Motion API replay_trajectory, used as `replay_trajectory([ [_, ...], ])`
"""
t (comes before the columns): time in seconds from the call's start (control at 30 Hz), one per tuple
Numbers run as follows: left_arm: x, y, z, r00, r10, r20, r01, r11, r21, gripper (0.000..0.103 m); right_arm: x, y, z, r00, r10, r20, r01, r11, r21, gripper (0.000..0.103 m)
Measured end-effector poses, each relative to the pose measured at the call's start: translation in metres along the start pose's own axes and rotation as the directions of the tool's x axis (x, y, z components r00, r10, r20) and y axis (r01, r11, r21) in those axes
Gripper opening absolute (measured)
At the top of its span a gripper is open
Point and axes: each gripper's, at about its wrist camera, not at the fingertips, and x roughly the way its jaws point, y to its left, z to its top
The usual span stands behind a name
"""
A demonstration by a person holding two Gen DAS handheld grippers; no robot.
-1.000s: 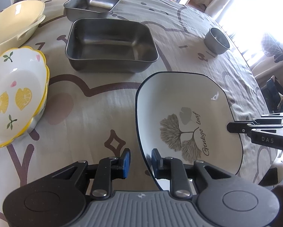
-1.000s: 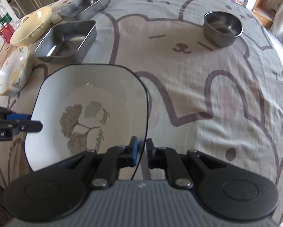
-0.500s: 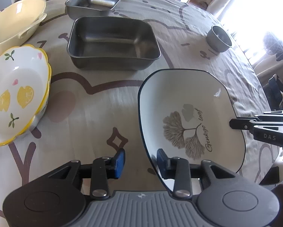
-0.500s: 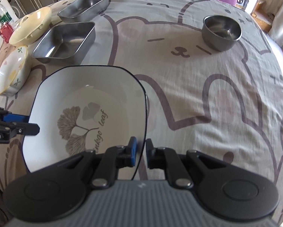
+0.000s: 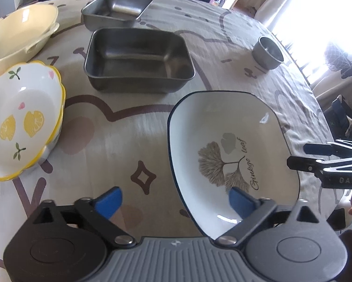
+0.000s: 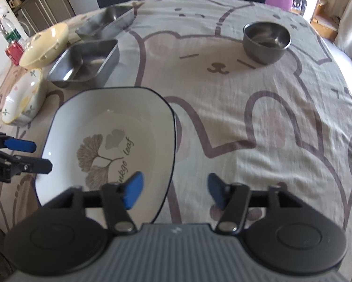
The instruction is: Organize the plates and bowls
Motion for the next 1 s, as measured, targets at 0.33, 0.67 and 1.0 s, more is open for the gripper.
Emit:
replay_trajectory([
  [0.33,-0.041,0.003,0.006,0.992,0.009,0.128,-0.016,0.999,0.047,0.103,-0.03,0.006,0.005,0.988,-0.005,0.151,0.004,1.0,0.009,0.103],
  [0.67,-0.101,0.051,0.025,0.943,0.071,0.324,-0.063,0.997,-0.033,0.103,-0.062,0.041,0.035,0.949,0.077,0.306,-0.092,0.995,0.033,0.103],
  [1.0,-0.154,0.129,0.067,0.861,0.214,0.461,-0.143,0.973,-0.183,0.103,-0.067,0.094,0.096,0.887,0.222,0.406,-0.272,0.96,0.071,0.103],
])
